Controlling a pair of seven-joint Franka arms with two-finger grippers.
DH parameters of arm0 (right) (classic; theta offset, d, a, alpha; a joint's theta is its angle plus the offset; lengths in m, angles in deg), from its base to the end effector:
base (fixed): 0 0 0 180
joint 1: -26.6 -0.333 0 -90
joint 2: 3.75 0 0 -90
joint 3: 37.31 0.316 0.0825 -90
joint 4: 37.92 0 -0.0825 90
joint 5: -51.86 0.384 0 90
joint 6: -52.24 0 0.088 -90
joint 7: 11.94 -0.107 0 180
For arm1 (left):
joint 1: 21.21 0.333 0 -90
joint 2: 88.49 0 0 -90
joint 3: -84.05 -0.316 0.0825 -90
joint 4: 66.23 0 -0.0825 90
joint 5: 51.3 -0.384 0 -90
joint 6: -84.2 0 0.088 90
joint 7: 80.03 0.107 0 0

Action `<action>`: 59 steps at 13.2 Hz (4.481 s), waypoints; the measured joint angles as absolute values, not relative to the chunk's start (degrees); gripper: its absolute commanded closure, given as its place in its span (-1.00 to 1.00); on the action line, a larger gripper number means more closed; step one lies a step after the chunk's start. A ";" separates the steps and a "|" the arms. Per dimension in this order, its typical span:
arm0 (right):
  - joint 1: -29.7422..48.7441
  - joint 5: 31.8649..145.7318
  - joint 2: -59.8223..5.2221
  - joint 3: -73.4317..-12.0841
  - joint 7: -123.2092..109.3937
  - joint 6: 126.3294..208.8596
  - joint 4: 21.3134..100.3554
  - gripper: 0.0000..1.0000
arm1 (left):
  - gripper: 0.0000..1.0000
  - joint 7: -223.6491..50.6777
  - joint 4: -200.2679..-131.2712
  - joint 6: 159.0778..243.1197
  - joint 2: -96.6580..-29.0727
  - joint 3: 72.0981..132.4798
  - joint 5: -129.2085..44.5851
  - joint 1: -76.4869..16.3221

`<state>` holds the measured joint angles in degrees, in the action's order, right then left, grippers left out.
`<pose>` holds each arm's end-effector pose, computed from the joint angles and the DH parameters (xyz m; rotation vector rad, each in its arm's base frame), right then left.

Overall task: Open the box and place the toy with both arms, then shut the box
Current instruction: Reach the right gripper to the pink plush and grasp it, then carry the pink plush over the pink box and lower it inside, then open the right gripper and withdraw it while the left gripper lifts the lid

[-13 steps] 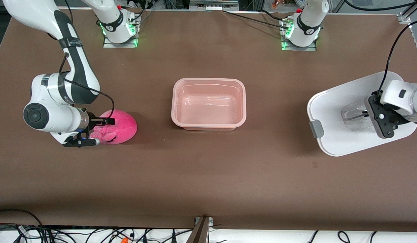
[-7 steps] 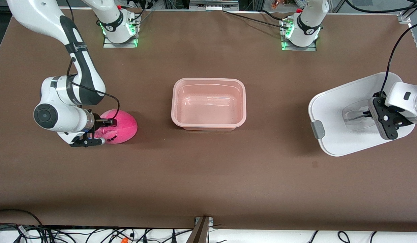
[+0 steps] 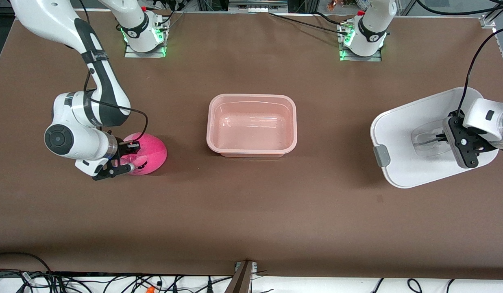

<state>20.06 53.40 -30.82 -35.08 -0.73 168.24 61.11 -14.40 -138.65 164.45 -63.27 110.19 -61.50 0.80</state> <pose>0.6366 0.0976 0.2967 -3.0425 -0.5099 0.2708 0.6478 0.0331 0.5068 2.4603 -1.6780 -0.3256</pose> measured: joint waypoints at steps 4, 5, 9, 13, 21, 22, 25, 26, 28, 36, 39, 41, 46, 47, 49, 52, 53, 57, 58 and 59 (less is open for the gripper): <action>17.11 51.49 -29.69 -34.57 4.23 165.80 56.72 1.00 | 1.00 -14.40 -138.64 164.45 -63.27 110.23 -61.50 0.80; 15.59 50.87 -28.85 -34.43 4.66 163.27 54.83 1.00 | 1.00 -14.40 -138.63 164.45 -63.27 110.24 -61.50 0.80; 11.47 50.23 -25.93 -28.13 11.42 154.65 46.51 1.00 | 1.00 -14.40 -138.63 164.45 -63.27 110.26 -61.32 0.80; 4.42 44.92 -25.93 -21.43 13.74 151.67 42.14 1.00 | 1.00 -14.40 -138.63 164.45 -63.27 110.28 -61.29 0.80; -7.88 39.61 -31.23 -21.40 11.74 154.37 41.47 1.00 | 1.00 -14.40 -138.62 164.45 -63.27 110.29 -61.28 0.80; -7.88 39.61 -32.10 -21.51 11.75 155.04 41.45 1.00 | 1.00 -14.40 -138.61 164.45 -63.27 110.29 -61.28 0.80; -7.89 38.76 -35.78 -21.62 11.76 155.79 41.38 1.00 | 1.00 -14.40 -138.61 164.45 -63.27 110.29 -60.91 0.80; -7.89 37.61 -37.29 -21.64 11.76 156.22 41.37 1.00 | 1.00 -14.40 -138.61 164.45 -63.27 110.29 -60.67 0.80; -7.89 36.02 -40.15 -21.72 11.77 158.41 41.35 1.00 | 1.00 -14.40 -138.60 164.45 -63.27 110.29 -60.38 0.80; -8.20 31.92 -46.66 -21.67 4.87 170.75 40.78 -1.00 | 1.00 -14.40 -138.59 164.45 -63.27 110.29 -60.36 1.02; -10.30 31.89 -48.35 -21.58 -3.61 177.63 40.55 -1.00 | 1.00 -14.40 -138.59 164.45 -63.27 110.29 -60.36 1.09; -10.89 31.89 -48.36 -21.61 -5.13 177.77 39.84 -1.00 | 1.00 -14.40 -138.59 164.45 -63.27 110.29 -60.36 1.11; -8.11 31.90 -41.06 -25.05 -5.75 169.46 36.67 -1.00 | 1.00 -14.36 -138.60 164.32 -63.25 110.40 -60.34 1.01; -5.72 32.21 -38.12 -25.39 -5.75 168.40 36.45 -1.00 | 1.00 -14.35 -138.60 164.26 -63.25 110.57 -60.33 0.86; -1.26 35.30 -32.27 -26.75 -5.73 163.53 36.34 -1.00 | 1.00 -14.23 -138.61 164.14 -63.24 111.21 -60.24 0.38; 2.21 43.71 -24.83 -33.37 -5.81 154.46 36.53 -1.00 | 1.00 -10.89 -138.79 163.46 -63.00 113.16 -59.85 -3.24; 2.38 47.07 -22.35 -36.84 -5.83 151.54 37.10 -1.00 | 1.00 -9.02 -139.07 163.21 -62.74 113.73 -59.73 -5.72; 2.70 52.11 -9.87 -48.54 -7.70 148.55 47.44 -1.00 | 1.00 -7.64 -139.93 166.05 -60.02 114.28 -57.13 -17.80; 2.72 52.50 -7.21 -50.76 -9.49 148.52 50.48 -1.00 | 1.00 -7.52 -139.95 167.77 -59.45 114.32 -56.33 -20.09; 2.94 52.62 -5.23 -52.39 -10.54 148.39 52.88 -1.00 | 1.00 -7.52 -139.95 169.67 -59.07 114.30 -56.10 -22.83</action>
<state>2.94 52.62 -5.23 -52.39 -10.54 148.39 52.88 -7.52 -139.95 169.67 -59.07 114.30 -56.10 -22.83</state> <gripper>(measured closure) 0.000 0.930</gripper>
